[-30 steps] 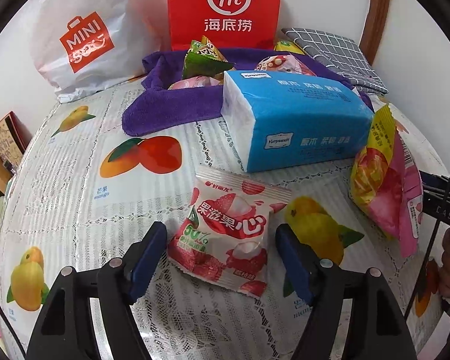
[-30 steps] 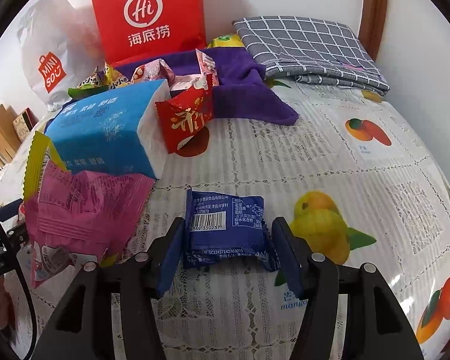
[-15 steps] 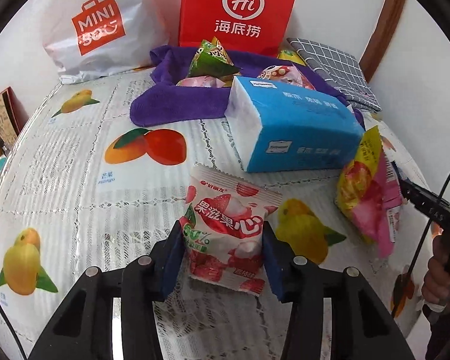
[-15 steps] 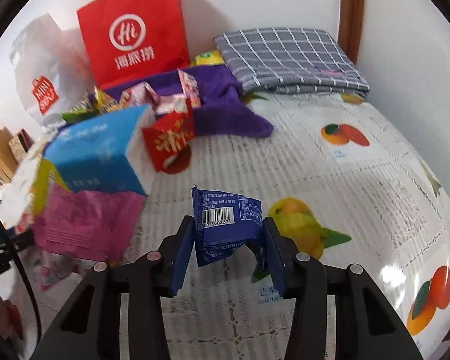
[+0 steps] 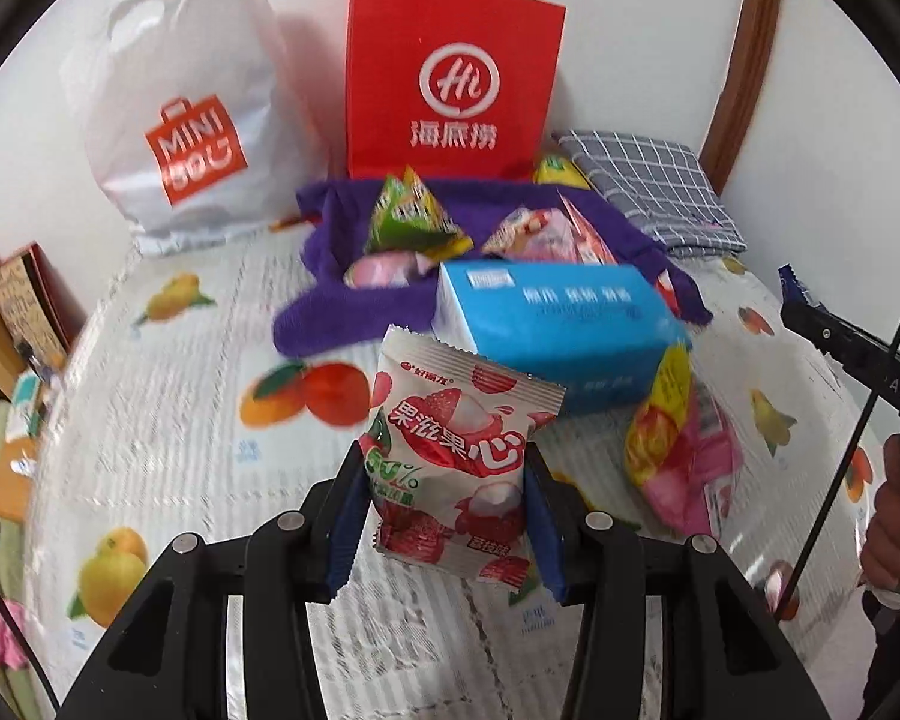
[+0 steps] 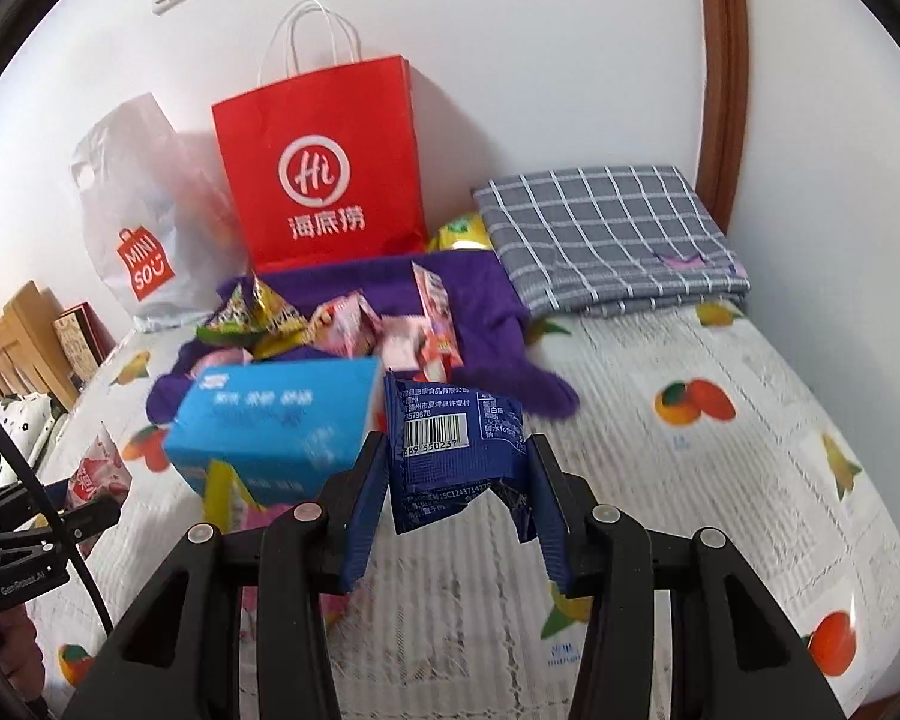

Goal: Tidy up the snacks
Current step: 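Carry the strawberry packet with the left tool while the right tool carries the blue packet to the towel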

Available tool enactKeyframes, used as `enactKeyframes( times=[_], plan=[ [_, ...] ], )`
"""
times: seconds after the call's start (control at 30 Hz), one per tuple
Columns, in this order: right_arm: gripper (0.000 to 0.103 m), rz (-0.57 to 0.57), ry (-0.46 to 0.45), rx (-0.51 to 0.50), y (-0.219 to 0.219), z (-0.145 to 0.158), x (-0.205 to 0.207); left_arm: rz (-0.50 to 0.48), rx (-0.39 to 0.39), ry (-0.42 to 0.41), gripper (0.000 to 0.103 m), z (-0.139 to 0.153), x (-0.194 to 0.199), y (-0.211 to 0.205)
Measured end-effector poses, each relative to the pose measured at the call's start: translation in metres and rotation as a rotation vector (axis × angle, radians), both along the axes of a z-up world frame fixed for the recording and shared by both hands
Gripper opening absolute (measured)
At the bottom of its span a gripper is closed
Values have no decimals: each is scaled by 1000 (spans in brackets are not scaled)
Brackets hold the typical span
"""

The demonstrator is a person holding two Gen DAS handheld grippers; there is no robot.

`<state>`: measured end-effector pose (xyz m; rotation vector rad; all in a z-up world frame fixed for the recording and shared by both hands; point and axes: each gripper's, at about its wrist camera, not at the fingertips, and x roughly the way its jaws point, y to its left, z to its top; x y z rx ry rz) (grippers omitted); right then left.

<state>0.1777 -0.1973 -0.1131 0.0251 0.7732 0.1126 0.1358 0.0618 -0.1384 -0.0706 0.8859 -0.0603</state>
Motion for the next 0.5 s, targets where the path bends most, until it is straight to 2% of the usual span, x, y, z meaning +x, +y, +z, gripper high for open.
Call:
enactKeyframes(
  times=[0.17,0.37,0.5],
  plan=[
    [45,20,-47,3,7,16,11,13,20,-20,45,16,11,1],
    [45,41,-55,-5,14,25,27,35,-16,-40,45,33,25,7],
    [45,60,-50,14,14,27,35,58,-13,-45,45,37,31,8]
  ],
)
